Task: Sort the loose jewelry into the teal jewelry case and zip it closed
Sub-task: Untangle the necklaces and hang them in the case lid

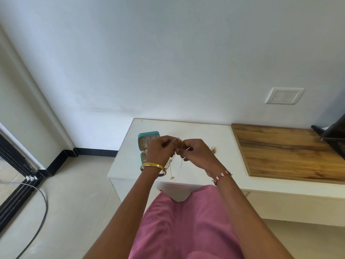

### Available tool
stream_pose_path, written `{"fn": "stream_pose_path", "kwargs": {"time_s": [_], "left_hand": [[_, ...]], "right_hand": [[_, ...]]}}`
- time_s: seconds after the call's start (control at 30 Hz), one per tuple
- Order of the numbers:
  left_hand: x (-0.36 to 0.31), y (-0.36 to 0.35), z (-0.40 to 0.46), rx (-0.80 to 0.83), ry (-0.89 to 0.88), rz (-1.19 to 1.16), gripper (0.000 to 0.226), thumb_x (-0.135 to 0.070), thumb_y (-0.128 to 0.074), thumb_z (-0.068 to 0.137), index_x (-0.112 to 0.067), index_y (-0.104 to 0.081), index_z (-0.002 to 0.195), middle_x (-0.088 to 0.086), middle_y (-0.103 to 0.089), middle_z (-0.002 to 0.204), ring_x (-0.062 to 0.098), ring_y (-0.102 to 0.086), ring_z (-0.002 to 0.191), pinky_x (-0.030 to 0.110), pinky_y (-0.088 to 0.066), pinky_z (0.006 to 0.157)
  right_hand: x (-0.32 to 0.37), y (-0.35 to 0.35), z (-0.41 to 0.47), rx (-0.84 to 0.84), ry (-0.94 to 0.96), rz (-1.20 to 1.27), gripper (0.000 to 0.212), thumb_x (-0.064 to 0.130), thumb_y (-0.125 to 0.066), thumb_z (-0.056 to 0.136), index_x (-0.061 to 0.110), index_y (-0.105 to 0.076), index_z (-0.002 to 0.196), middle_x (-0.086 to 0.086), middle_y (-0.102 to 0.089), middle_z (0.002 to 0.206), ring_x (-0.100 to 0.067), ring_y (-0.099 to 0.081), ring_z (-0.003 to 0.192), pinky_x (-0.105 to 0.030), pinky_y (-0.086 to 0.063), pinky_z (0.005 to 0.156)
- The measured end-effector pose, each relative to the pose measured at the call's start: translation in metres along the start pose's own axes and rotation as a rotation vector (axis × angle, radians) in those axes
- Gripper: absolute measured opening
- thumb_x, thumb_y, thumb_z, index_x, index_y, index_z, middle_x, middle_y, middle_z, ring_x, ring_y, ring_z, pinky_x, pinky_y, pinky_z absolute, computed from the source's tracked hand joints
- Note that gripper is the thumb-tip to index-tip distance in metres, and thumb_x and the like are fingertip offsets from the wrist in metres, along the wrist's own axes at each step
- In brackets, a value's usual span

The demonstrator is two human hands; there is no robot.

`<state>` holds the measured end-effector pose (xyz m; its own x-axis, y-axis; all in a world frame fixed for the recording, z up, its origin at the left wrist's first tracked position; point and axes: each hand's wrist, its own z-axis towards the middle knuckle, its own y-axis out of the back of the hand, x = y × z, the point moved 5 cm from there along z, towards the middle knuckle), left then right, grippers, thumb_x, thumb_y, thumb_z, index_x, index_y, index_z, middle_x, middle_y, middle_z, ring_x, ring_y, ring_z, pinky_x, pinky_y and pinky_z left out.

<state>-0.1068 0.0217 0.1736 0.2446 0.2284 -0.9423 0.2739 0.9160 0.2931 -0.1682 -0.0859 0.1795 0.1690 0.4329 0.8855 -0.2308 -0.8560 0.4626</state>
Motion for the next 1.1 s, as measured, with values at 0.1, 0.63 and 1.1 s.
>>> {"fn": "stream_pose_path", "kwargs": {"time_s": [0.1, 0.63, 1.1], "left_hand": [[0.004, 0.002, -0.001, -0.012, 0.024, 0.004, 0.015, -0.017, -0.059, 0.087, -0.009, -0.071, 0.089, -0.003, -0.061, 0.064, -0.006, -0.052, 0.044, 0.003, -0.038, 0.045], [0.013, -0.003, -0.011, -0.044, 0.075, -0.169, 0.013, -0.003, -0.051, 0.089, -0.015, -0.054, 0.083, 0.000, -0.060, 0.063, -0.002, -0.049, 0.039, 0.006, -0.040, 0.046], [0.000, -0.008, -0.014, 0.038, -0.041, -0.101, 0.018, -0.011, -0.054, 0.090, -0.012, -0.068, 0.101, -0.009, -0.059, 0.068, -0.010, -0.055, 0.055, 0.002, -0.042, 0.056]], "right_hand": [[-0.003, 0.000, -0.003, -0.026, -0.026, 0.047, 0.013, 0.017, -0.064, 0.084, 0.018, -0.066, 0.071, -0.014, -0.068, 0.083, -0.016, -0.055, 0.077, -0.040, -0.050, 0.082], [0.011, 0.009, -0.002, 0.026, 0.076, 0.790, 0.019, 0.002, -0.048, 0.092, 0.002, -0.066, 0.088, -0.010, -0.071, 0.082, -0.022, -0.067, 0.073, -0.029, -0.056, 0.071], [0.023, 0.015, 0.001, 0.006, 0.140, 0.853, 0.037, -0.007, -0.038, 0.092, -0.001, -0.049, 0.127, -0.011, -0.058, 0.125, -0.025, -0.055, 0.118, -0.032, -0.046, 0.099]]}}
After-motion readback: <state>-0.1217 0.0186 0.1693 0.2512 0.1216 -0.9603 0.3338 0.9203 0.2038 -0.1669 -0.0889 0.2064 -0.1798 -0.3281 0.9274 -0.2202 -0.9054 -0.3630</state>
